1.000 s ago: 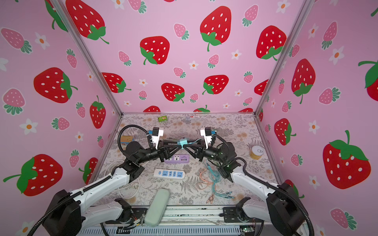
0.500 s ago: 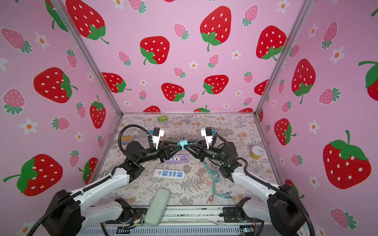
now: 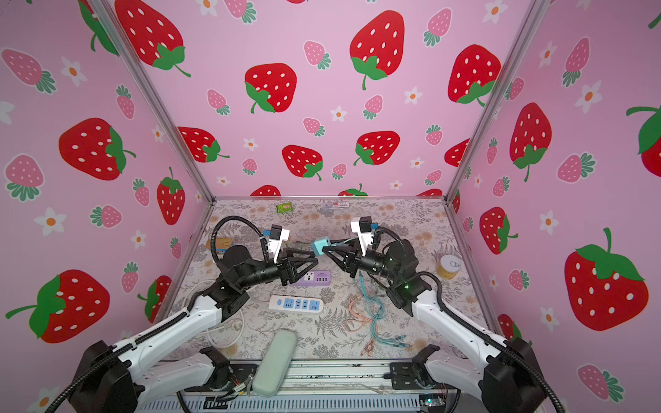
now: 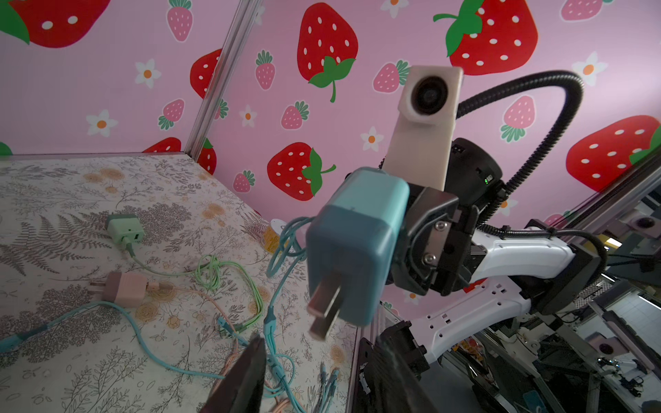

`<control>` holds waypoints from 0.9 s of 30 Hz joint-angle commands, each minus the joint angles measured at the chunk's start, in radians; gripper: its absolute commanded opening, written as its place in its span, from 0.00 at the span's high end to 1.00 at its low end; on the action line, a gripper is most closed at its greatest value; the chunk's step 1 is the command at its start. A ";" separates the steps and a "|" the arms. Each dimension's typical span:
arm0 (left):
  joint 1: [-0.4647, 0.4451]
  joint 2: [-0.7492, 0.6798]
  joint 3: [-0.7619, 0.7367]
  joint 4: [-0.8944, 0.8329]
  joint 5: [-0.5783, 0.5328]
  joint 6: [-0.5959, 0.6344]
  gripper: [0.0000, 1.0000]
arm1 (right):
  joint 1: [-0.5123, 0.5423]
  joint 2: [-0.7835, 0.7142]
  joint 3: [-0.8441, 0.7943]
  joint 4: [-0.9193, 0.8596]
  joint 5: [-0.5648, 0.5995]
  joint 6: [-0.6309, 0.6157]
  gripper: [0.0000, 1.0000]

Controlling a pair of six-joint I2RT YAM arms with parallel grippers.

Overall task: Insert the plug
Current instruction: 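Open the left gripper and pull it back while the right gripper lifts the charger, then carry the teal charger toward the far wall while the left arm lowers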

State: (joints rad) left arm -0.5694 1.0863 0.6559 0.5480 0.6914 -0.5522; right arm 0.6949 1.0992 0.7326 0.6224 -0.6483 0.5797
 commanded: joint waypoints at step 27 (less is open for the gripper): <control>0.073 -0.328 -0.059 -0.601 -0.346 0.159 0.29 | -0.066 0.344 0.517 -0.392 0.073 -0.389 0.92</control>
State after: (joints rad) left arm -0.5034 0.7654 0.6033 0.0383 0.4252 -0.4175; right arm 0.6350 1.4109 1.1912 0.2279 -0.5808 0.2462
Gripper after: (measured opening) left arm 0.714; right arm 0.289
